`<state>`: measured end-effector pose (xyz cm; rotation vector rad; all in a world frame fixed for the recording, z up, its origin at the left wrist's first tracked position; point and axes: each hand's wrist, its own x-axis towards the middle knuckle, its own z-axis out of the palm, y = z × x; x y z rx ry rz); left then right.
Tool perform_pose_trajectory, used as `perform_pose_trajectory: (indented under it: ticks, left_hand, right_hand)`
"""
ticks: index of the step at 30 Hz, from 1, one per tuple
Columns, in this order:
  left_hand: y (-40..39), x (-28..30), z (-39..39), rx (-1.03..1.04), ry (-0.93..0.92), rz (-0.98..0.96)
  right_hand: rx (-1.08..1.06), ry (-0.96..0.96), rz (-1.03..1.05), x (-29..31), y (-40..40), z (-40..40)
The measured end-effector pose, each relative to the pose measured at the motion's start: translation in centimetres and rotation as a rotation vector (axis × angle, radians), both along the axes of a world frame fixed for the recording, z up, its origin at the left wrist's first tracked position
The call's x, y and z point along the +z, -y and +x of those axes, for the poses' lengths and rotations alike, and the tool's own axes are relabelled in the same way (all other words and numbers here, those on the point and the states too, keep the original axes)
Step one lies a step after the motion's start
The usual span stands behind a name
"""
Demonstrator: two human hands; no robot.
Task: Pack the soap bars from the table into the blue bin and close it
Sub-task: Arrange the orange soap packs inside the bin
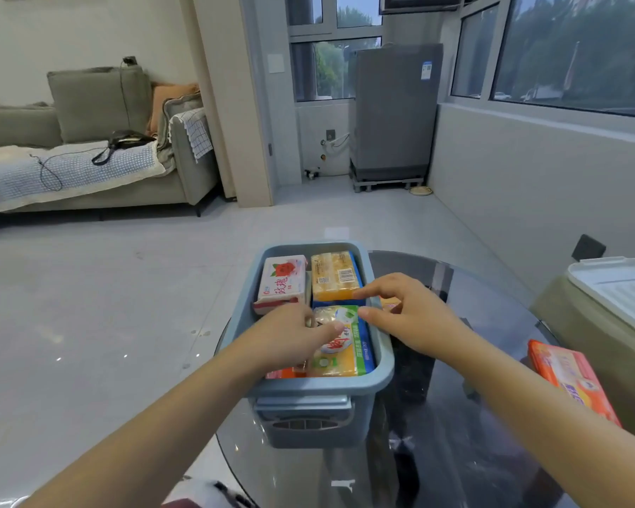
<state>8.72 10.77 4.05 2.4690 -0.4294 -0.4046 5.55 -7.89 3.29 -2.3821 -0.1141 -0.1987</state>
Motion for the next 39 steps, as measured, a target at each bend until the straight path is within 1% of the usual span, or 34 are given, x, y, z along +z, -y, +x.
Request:
perform_pose_trajectory:
  ticks: [5,7,11,14,16,19,22,26,28,31,34,36,39]
  left_hand:
    - [2.1,-0.1,-2.1,0.037,0.244,-0.177]
    - [3.6,0.1,-3.1,0.038,0.301,-0.260]
    - [7.8,0.1,-4.9,-0.021,0.292,-0.455]
    - [11.2,-0.5,-6.0,-0.067,0.240,-0.523]
    - [13.2,-1.4,-6.6,-0.095,0.181,-0.529]
    - [15.8,-3.1,-6.6,-0.092,0.126,-0.496]
    - [17.7,-5.2,-5.8,-0.052,0.054,-0.457]
    - [19.3,-7.9,-3.3,0.070,0.049,-0.378]
    - [19.7,-9.0,-1.4,0.146,0.095,-0.305]
    - [20.3,-10.6,1.5,0.181,0.226,-0.098]
    - [21.1,-12.2,3.3,0.170,0.301,0.078]
    - [21.4,-12.9,4.2,0.187,0.325,0.158]
    - [21.4,-13.2,4.8,0.190,0.337,0.225]
  right_hand:
    - [-0.080,0.128,0.130,-0.7,1.9,-2.2]
    - [-0.145,0.154,0.183,-1.1,3.1,-3.1]
    - [-0.253,0.180,0.287,-1.5,5.9,-5.0]
    - [-0.322,0.178,0.296,-2.3,8.1,-6.6]
    - [-0.374,0.160,0.280,-3.1,9.7,-7.4]
    - [-0.450,0.128,0.252,-4.5,12.1,-8.1]
    - [-0.546,0.050,0.142,-5.9,14.5,-8.3]
    - [-0.695,-0.280,-0.190,-7.8,16.9,-7.6]
    - [-0.705,-0.356,-0.211,-8.4,17.4,-7.2]
    - [-0.708,-0.342,-0.136,-9.2,17.7,-6.8]
    - [-0.670,-0.302,-0.177,-9.5,18.0,-6.6]
    - [-0.639,-0.287,-0.162,-9.7,18.0,-6.4]
    - [-0.631,-0.267,-0.124,-10.2,18.0,-6.1]
